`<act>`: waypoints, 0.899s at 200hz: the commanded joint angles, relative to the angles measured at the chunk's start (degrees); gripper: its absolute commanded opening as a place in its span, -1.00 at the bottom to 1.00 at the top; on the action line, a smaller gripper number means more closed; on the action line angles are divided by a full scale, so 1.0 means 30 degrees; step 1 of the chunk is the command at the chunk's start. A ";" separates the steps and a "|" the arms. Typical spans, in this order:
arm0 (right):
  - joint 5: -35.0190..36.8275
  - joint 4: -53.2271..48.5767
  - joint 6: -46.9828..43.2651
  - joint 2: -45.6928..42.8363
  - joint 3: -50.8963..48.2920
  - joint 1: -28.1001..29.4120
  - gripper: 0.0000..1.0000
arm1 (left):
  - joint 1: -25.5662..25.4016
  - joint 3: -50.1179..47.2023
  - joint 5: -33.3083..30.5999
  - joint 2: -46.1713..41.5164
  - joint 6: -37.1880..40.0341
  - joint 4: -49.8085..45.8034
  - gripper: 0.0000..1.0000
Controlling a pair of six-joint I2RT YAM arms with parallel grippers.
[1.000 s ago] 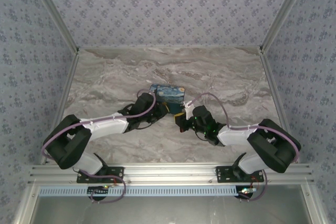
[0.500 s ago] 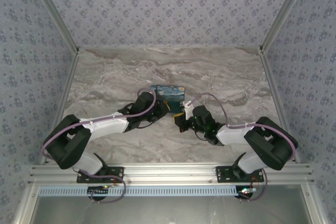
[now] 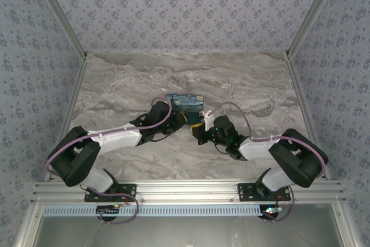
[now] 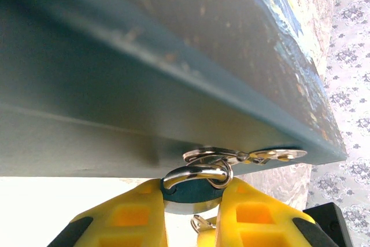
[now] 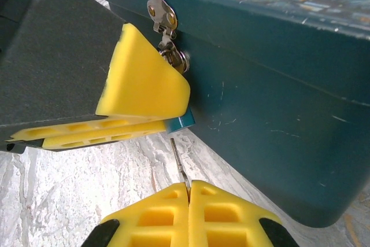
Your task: Unlock a padlock with a key
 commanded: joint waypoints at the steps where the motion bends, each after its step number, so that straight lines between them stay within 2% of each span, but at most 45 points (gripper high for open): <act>1: -0.0119 0.0453 0.0136 0.0138 0.0077 -0.0116 -1.00 | -0.0094 0.0630 0.0274 -0.0133 -0.0362 0.1166 -0.68; 180: 0.0151 0.1156 0.0229 0.0089 0.0049 -0.0362 -1.00 | -0.0105 0.0510 0.0413 -0.0254 -0.0732 0.1292 -0.67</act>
